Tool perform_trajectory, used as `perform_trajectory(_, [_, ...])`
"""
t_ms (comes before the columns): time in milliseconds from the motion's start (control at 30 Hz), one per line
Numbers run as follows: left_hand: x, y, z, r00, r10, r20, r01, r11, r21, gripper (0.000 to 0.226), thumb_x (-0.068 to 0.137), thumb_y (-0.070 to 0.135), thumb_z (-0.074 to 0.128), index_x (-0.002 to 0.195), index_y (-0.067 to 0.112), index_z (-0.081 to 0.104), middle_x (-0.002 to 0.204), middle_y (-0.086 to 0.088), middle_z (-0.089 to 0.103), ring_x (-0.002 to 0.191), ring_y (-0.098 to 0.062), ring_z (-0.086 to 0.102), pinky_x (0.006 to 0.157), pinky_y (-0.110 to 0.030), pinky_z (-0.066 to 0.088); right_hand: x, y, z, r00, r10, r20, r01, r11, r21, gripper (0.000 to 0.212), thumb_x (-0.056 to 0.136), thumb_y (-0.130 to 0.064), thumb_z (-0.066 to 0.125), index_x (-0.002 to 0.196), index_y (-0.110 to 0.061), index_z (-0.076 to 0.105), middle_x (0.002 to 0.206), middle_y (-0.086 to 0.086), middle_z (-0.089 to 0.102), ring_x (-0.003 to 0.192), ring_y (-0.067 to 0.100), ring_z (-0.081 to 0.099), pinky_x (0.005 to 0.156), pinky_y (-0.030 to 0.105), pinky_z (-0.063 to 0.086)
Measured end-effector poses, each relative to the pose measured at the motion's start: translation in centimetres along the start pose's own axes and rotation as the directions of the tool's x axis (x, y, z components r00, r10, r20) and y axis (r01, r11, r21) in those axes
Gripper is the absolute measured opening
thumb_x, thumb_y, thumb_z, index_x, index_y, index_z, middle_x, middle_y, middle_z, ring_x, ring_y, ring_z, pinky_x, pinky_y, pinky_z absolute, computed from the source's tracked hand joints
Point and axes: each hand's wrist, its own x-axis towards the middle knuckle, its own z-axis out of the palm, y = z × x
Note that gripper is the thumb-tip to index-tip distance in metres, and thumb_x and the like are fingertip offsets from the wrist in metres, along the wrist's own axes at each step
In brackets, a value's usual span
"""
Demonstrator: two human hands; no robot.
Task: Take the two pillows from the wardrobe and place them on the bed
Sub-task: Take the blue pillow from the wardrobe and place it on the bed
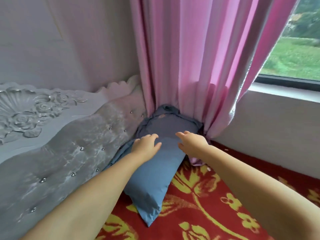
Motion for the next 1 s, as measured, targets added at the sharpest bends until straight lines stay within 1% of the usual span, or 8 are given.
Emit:
perform_trajectory(167, [-0.2,9.8,3.5,0.992,0.104,0.067,-0.107,0.993,0.042,0.041,0.094,0.04,0.043,0.13,0.019,0.047,0.114,-0.005,0.062,0.108,-0.026,0.057,0.094,-0.04,0.04,-7.5,7.9,0.5,0.992,0.123,0.022,-0.123,0.992,0.019,0.037,0.096,-0.029,0.045,0.131,-0.017,0.045,0.123,0.008,0.053,0.107,0.032,0.061,0.077,0.038,0.047])
perform_trajectory(267, [-3.1,15.8,7.6,0.988,0.086,0.129,-0.092,0.995,0.043,0.04,0.094,0.04,0.043,0.127,0.018,0.049,0.114,-0.005,0.061,0.109,-0.027,0.056,0.093,-0.039,0.04,-12.9,12.1,1.0,0.993,0.102,0.061,-0.103,0.995,0.007,0.039,0.096,-0.031,0.046,0.133,-0.017,0.044,0.126,0.007,0.051,0.112,0.03,0.059,0.084,0.039,0.048])
perform_trajectory(367, [-6.1,21.3,10.9,0.986,0.047,0.159,-0.053,0.998,0.033,0.04,0.093,0.041,0.043,0.127,0.02,0.048,0.117,-0.005,0.06,0.113,-0.026,0.055,0.095,-0.039,0.039,-17.8,16.4,0.8,0.996,0.079,0.039,-0.08,0.997,0.003,0.042,0.097,-0.036,0.044,0.133,-0.017,0.044,0.127,0.008,0.052,0.112,0.032,0.059,0.085,0.039,0.048])
perform_trajectory(500, [-9.0,25.8,12.1,0.992,0.047,0.119,-0.046,0.999,-0.009,0.043,0.093,0.042,0.044,0.129,0.02,0.048,0.116,-0.005,0.061,0.111,-0.026,0.056,0.095,-0.038,0.039,-22.0,20.8,0.2,0.993,0.063,0.099,-0.056,0.996,-0.07,0.044,0.097,-0.039,0.044,0.136,-0.018,0.043,0.129,0.008,0.05,0.113,0.031,0.059,0.082,0.037,0.046])
perform_trajectory(600, [-9.3,26.3,10.4,0.999,0.031,0.025,-0.031,1.0,0.003,0.042,0.093,0.041,0.043,0.129,0.02,0.049,0.115,-0.004,0.062,0.109,-0.025,0.057,0.094,-0.037,0.04,-22.0,21.4,-0.8,0.991,0.037,0.127,-0.024,0.995,-0.098,0.042,0.097,-0.037,0.043,0.135,-0.017,0.043,0.129,0.008,0.05,0.113,0.031,0.058,0.08,0.036,0.045])
perform_trajectory(700, [-10.2,24.9,8.7,0.998,-0.052,-0.02,0.051,0.997,-0.053,0.041,0.094,0.04,0.043,0.128,0.019,0.049,0.112,-0.004,0.062,0.106,-0.026,0.058,0.095,-0.038,0.041,-20.6,19.2,-1.5,0.992,-0.029,0.12,0.043,0.992,-0.116,0.036,0.098,-0.033,0.043,0.128,-0.015,0.046,0.122,0.007,0.051,0.111,0.032,0.059,0.075,0.035,0.041])
perform_trajectory(833, [-12.5,20.8,7.2,0.982,-0.182,-0.043,0.177,0.98,-0.092,0.041,0.094,0.04,0.041,0.129,0.02,0.048,0.11,-0.003,0.061,0.102,-0.025,0.058,0.093,-0.038,0.041,-19.4,13.9,-1.4,0.982,-0.143,0.122,0.157,0.98,-0.122,0.037,0.097,-0.033,0.043,0.13,-0.014,0.046,0.123,0.008,0.051,0.108,0.032,0.059,0.072,0.034,0.039])
perform_trajectory(1000, [-18.3,13.7,6.0,0.963,-0.267,-0.042,0.263,0.961,-0.081,0.042,0.095,0.041,0.04,0.131,0.02,0.046,0.114,-0.003,0.061,0.103,-0.024,0.059,0.092,-0.038,0.042,-19.4,5.5,0.6,0.965,-0.201,0.169,0.229,0.958,-0.171,0.036,0.099,-0.03,0.041,0.132,-0.016,0.045,0.125,0.007,0.051,0.107,0.029,0.061,0.07,0.033,0.039])
